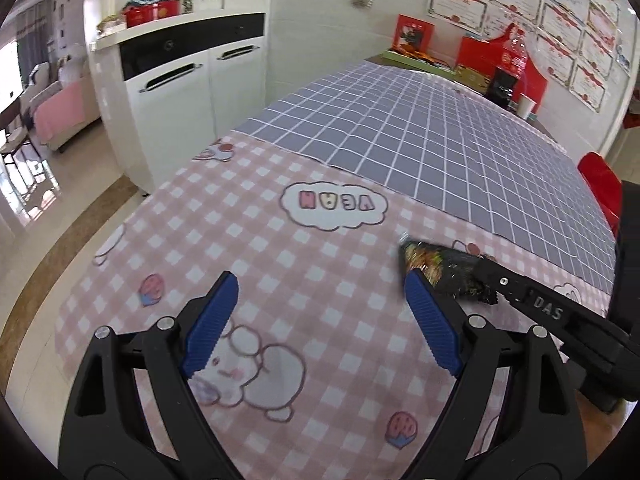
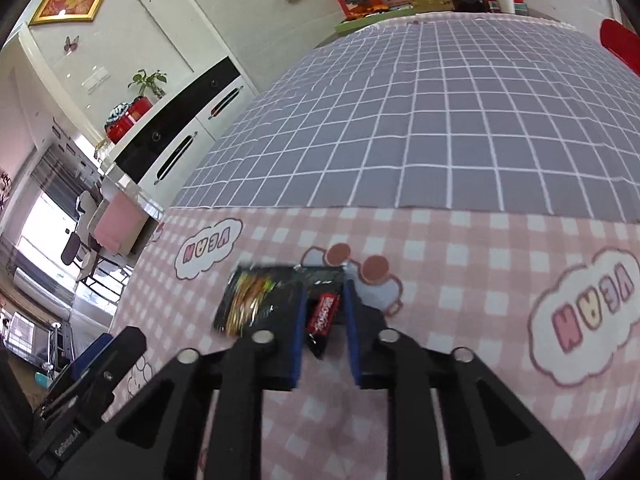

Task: Collect trash
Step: 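Close the right tool on the black snack bag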

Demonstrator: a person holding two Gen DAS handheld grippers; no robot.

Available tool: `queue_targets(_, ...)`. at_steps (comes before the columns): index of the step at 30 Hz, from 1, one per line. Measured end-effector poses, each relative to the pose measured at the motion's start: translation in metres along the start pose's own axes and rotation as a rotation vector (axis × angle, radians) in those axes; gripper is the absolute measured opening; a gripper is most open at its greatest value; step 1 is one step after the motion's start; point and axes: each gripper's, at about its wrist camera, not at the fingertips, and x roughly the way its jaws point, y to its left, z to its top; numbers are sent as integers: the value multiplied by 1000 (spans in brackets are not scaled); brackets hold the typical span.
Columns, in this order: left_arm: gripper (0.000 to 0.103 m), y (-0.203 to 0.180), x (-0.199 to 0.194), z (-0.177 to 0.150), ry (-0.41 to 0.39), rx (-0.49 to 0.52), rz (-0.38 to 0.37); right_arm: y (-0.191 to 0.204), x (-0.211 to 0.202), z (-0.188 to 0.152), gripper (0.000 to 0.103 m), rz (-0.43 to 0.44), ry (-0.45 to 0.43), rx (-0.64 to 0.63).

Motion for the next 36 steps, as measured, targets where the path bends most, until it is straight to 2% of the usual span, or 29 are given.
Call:
queue_targets(6, 82, 0, 24, 1, 75, -51, -110, 3, 9, 4, 8, 30, 11, -40)
queue_targets(8, 76, -1, 30, -1, 103, -78, -157, 2, 9, 5, 8, 36, 10, -39)
queue_targets(10, 64, -1, 36, -1, 132, -114, -196, 2, 9, 5, 8, 40, 11, -34)
queue_targets(12, 62, -2, 41, -1, 151, -155, -230, 3, 9, 4, 8, 51, 15, -34)
queue_targets(17, 47, -5, 45, -3, 160, -209, -244, 5, 9, -1, 9, 88, 31, -26)
queue_targets(19, 33, -6, 46, -4, 166, -215, -239, 8, 9, -3, 8, 93, 36, -34)
queue_targets(23, 30, -5, 43, -10, 163, -237, -227, 13, 8, -7, 9, 91, 39, -46)
queue_targets(26, 19, 1, 41, -14, 166, -275, -228, 14, 6, -8, 10, 98, 43, -38)
queue_targets(28, 9, 5, 39, -17, 164, -283, -218, 14, 4, -10, 11, 97, 46, -40)
queue_targets(30, 5, 9, 38, -20, 165, -299, -226, 13, 2, -13, 11, 90, 46, -46)
queue_targets(36, 5, 20, 27, -29, 172, -318, -209, 8, -9, -21, 14, 60, 30, -56)
